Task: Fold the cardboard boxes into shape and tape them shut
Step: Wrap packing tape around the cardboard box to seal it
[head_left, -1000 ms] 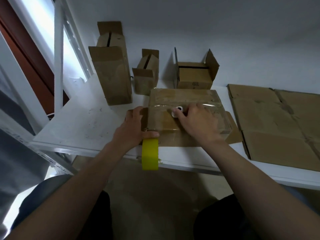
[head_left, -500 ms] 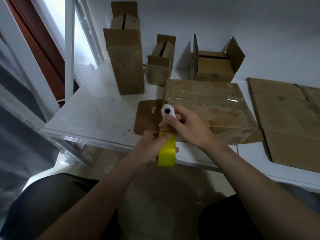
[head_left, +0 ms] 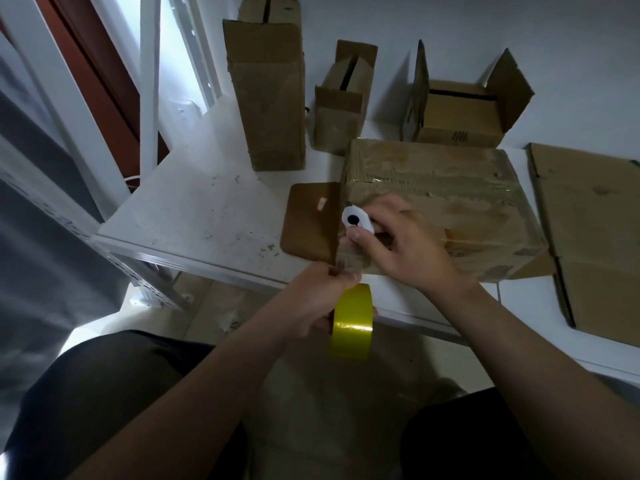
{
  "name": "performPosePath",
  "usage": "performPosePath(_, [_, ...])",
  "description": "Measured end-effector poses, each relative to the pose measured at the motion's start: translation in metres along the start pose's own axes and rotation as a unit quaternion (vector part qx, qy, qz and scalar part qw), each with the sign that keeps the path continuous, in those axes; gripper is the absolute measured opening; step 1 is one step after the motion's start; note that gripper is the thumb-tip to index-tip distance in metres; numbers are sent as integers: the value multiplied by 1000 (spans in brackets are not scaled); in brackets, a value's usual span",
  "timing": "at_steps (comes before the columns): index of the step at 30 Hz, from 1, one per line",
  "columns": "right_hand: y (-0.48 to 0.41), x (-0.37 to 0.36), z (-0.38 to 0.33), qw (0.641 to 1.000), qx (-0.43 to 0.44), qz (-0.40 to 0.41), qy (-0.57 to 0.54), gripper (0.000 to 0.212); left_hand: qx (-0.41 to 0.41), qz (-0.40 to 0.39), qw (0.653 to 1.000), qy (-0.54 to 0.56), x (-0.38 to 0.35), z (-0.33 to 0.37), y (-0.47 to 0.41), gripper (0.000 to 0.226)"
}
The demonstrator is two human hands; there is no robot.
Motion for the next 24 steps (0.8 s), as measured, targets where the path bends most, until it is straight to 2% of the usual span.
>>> performPosePath(3, [-3, 2, 2, 999, -25, 1, -36, 24, -28, 22, 999, 16, 8, 1, -1, 28])
performPosePath(6, [-5, 5, 6, 987, -74, -11, -145, 23, -44, 55, 997, 25, 16, -2, 0, 25])
performPosePath(8, [-4, 9, 7, 984, -77, -12, -161, 21, -51, 72, 996, 15, 17, -4, 2, 25])
performPosePath(12, [-3, 5, -6, 993, -19, -81, -87, 13, -56, 91, 994, 22, 18, -5, 4, 24])
performPosePath(15, [-2, 5, -16, 992, 31, -121, -7, 15, -62, 108, 992, 17, 18, -5, 5, 23])
performPosePath(24, [5, -3, -22, 983, 32, -165, 71, 14, -66, 116, 991, 12, 16, -4, 9, 20])
Point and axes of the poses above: each hand's wrist, its own y-axis away from the middle knuckle, its own x-axis out of the back of the hand, z = x × y, the point moved 9 cm from there along -y, towards the middle knuckle, and after that the axes turned 2 degrees about -x, right-handed, at the moved point
